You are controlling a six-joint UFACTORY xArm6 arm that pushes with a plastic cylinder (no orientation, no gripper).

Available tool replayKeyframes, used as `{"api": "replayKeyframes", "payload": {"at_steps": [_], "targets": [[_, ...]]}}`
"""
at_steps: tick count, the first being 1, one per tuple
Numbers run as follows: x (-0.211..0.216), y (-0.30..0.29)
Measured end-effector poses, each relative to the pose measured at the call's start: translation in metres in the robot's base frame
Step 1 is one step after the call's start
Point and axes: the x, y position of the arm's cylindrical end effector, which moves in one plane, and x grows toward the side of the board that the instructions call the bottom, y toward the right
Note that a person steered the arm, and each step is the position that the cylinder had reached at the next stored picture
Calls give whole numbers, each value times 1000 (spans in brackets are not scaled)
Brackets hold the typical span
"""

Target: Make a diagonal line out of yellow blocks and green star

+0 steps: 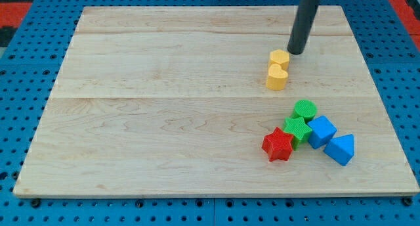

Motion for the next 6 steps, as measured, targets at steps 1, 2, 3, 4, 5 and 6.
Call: {"api": "replayKeyframes", "payload": {"at_steps": [1, 2, 3, 4, 5, 6], "targets": [[3, -13], [3, -22], [3, -33], [-5, -31], [11, -35], [83, -35]]}}
